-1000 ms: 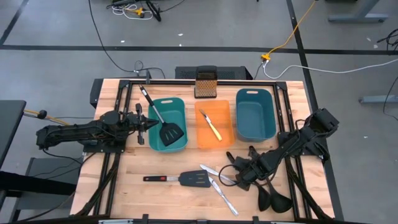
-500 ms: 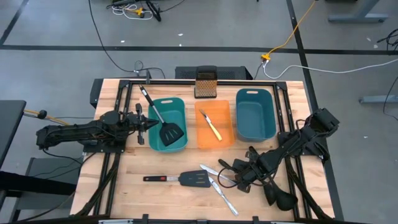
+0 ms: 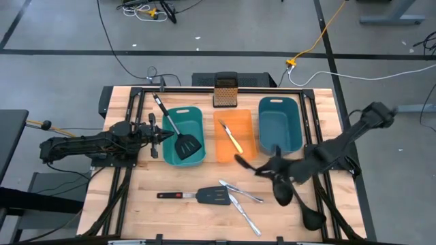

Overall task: Pick & Place Kitchen Items
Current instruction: Put the left black serving spoon into the blue bin

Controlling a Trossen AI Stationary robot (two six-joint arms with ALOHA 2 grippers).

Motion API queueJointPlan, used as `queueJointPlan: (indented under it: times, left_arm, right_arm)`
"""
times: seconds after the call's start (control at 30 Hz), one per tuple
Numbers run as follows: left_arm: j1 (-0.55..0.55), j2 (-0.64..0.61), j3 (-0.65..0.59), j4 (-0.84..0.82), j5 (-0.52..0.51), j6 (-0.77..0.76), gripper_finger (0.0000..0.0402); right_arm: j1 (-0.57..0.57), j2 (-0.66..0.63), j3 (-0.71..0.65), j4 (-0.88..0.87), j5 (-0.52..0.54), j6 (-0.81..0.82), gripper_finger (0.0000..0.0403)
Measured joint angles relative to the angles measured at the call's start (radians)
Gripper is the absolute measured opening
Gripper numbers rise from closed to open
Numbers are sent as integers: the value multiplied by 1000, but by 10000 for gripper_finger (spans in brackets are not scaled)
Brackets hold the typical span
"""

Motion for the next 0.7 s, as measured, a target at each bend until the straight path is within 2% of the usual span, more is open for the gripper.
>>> queueJointPlan:
  times: [0.17,0.3,0.4,0.5,0.7]
  left_arm:
    - [0,0,0,-1,0,0,9]
    - [0,0,0,-1,0,-3,9]
    - [0,0,0,-1,0,-3,9]
    - [0,0,0,-1,0,-3,9]
    - [0,0,0,-1,0,-3,9]
  right_arm:
    - [3,-258,-233,331,-23,-158,44]
    - [19,-423,-424,506,-24,-197,44]
    - [28,-510,-531,593,-23,-203,44]
    - [38,-572,-614,650,30,-206,44]
    - [40,-640,-691,699,74,-221,44]
